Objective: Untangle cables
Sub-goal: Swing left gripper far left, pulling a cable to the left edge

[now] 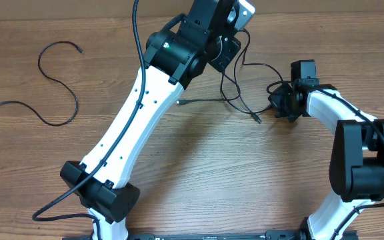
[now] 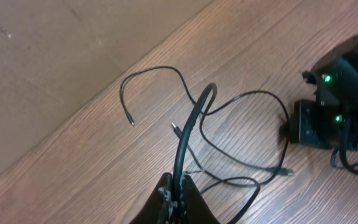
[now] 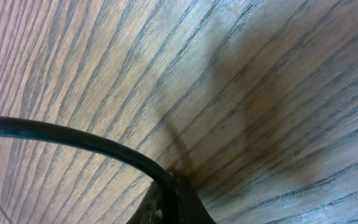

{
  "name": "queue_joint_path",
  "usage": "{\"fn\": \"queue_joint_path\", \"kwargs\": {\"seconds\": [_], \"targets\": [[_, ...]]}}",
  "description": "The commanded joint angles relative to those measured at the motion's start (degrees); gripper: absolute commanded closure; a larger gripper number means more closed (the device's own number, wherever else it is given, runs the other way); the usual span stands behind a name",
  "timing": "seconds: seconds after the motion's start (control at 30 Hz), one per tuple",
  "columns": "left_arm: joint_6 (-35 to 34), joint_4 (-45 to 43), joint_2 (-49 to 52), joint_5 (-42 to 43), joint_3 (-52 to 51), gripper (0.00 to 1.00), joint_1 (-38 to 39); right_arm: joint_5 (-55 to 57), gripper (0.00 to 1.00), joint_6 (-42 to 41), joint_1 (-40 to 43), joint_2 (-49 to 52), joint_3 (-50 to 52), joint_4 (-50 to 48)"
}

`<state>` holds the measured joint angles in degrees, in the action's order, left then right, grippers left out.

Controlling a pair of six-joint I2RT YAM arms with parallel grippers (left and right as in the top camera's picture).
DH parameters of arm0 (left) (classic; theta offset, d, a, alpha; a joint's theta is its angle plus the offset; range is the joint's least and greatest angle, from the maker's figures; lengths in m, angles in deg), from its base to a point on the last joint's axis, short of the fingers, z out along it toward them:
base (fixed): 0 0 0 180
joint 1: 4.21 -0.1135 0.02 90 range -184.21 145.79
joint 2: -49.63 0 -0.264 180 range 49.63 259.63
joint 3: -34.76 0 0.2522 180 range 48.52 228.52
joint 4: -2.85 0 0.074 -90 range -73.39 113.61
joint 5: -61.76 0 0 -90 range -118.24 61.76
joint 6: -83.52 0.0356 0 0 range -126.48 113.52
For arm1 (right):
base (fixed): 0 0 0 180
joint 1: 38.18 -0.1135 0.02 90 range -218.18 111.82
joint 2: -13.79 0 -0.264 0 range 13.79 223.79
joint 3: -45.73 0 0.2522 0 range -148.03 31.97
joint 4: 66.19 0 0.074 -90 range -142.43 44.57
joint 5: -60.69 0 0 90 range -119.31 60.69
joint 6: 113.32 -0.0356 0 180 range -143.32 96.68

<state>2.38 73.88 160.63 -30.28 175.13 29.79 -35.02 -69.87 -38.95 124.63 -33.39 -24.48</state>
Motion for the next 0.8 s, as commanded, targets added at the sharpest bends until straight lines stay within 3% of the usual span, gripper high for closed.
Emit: {"fn": "queue_joint_path", "kwargs": {"seconds": [0.0, 0.37, 0.77], "targets": [[-5.9, -1.1, -0.6, -2.3, 1.0, 0.96, -0.7, 3.1, 0.96, -0.4, 0.8, 3.2, 2.4, 1.1], [-29.0, -3.5, -0.6, -23.9, 1.0, 0.96, -6.2, 3.1, 0.96, -0.4, 0.8, 3.2, 2.4, 1.1], [-50.9, 3.4, -0.6, -23.7, 1.0, 0.96, -19.6, 3.1, 0.96, -0.4, 0.8, 3.2, 2.4, 1.1]]}}
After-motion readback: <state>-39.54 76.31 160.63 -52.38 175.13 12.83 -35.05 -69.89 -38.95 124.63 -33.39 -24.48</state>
